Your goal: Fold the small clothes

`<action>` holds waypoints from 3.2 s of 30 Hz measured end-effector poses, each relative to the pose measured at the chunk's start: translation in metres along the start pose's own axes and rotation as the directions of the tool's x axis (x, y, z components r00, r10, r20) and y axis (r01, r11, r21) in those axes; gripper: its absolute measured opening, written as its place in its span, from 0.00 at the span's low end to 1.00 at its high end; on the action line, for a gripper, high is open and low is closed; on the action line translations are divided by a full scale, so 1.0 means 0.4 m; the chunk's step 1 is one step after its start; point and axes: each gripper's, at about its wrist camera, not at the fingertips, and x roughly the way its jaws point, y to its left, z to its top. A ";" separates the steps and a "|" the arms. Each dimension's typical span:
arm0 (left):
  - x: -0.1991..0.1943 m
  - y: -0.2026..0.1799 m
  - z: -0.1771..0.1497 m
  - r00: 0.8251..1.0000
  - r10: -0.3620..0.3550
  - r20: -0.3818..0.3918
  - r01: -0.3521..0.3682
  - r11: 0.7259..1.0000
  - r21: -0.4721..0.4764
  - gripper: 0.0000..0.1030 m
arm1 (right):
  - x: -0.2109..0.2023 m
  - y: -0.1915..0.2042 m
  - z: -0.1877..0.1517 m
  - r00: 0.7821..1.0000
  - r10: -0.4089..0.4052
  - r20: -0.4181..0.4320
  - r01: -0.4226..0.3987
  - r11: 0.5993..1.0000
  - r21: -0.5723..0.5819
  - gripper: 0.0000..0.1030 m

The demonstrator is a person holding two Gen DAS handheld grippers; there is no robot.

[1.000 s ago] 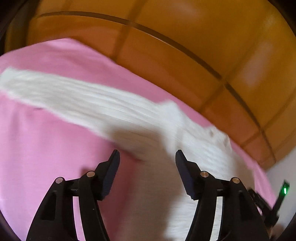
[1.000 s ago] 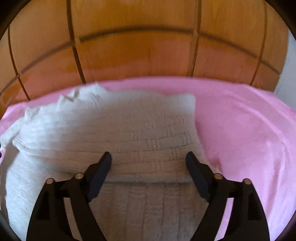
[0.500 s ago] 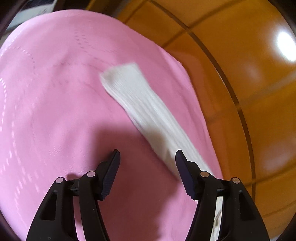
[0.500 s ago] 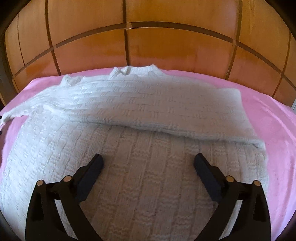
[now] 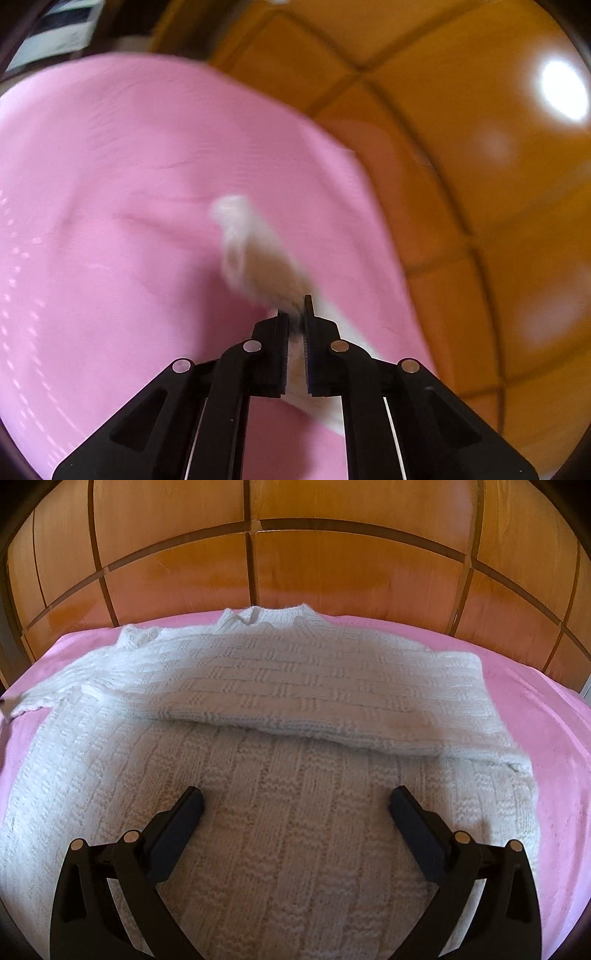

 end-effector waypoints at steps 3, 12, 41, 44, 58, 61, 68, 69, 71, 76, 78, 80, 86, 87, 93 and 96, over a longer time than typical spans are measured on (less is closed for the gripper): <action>-0.039 -0.122 -0.066 0.993 -0.118 -0.021 0.120 0.985 0.122 0.06 | 0.000 -0.001 0.000 1.000 0.001 0.000 -0.001 1.000 0.000 0.98; -0.021 -0.428 -0.442 0.922 -0.268 -0.281 0.362 0.855 0.370 0.06 | 0.000 -0.004 0.002 1.000 0.010 0.005 -0.010 1.000 0.010 0.98; -0.080 -0.269 -0.770 0.938 -0.121 -0.324 0.304 0.737 0.604 0.39 | 0.156 0.299 0.236 0.895 0.423 -0.143 -0.406 0.904 0.132 0.05; -0.089 -0.250 -0.773 0.935 -0.134 -0.330 0.316 0.740 0.594 0.39 | 0.069 0.301 0.279 0.910 0.412 -0.047 -0.409 0.910 0.062 0.05; -0.105 -0.251 -0.794 0.942 -0.119 -0.314 0.297 0.732 0.614 0.39 | -0.164 -0.128 0.347 0.939 0.268 0.218 -0.314 0.924 0.217 0.05; -0.104 -0.253 -0.798 0.945 -0.111 -0.309 0.289 0.729 0.621 0.39 | -0.097 -0.245 0.283 0.970 0.186 0.157 -0.228 0.920 0.320 0.05; -0.102 -0.275 -0.794 0.946 -0.076 -0.315 0.269 0.726 0.632 0.39 | 0.066 -0.358 0.146 0.989 0.150 0.005 -0.136 0.874 0.467 0.05; -0.101 -0.281 -0.789 0.944 -0.066 -0.324 0.268 0.726 0.634 0.39 | 0.073 -0.375 0.138 0.989 0.149 0.003 -0.133 0.870 0.475 0.05; -0.105 -0.291 -0.765 0.931 -0.064 -0.360 0.284 0.746 0.603 0.39 | 0.086 -0.384 0.127 0.988 0.154 0.009 -0.139 0.860 0.491 0.05; -0.089 -0.319 -0.632 0.917 -0.153 -0.369 0.328 0.816 0.477 0.63 | 0.076 -0.384 0.140 0.989 0.147 0.016 -0.138 0.881 0.453 0.05; -0.048 -0.337 -0.564 0.909 -0.177 -0.378 0.337 0.844 0.416 0.63 | 0.054 -0.390 0.137 0.987 0.156 0.030 -0.153 0.879 0.452 0.05; 0.013 -0.356 -0.512 0.899 -0.185 -0.398 0.342 0.864 0.370 0.65 | 0.034 -0.384 0.143 0.985 0.162 0.050 -0.168 0.883 0.438 0.05; 0.201 -0.403 -0.441 0.847 -0.203 -0.491 0.346 0.912 0.219 0.65 | 0.039 -0.369 0.144 0.986 0.162 0.033 -0.162 0.897 0.412 0.05; 0.230 -0.411 -0.441 0.833 -0.205 -0.514 0.350 0.914 0.204 0.65 | 0.041 -0.370 0.143 0.986 0.162 0.030 -0.160 0.897 0.411 0.05; 0.285 -0.444 -0.472 0.839 -0.181 -0.513 0.336 0.914 0.227 0.07 | 0.011 -0.367 0.154 0.985 0.162 0.058 -0.172 0.902 0.397 0.05; 0.206 -0.472 -0.487 0.897 -0.168 -0.410 0.327 0.874 0.358 0.04 | -0.028 -0.368 0.157 0.983 0.154 0.095 -0.180 0.901 0.396 0.05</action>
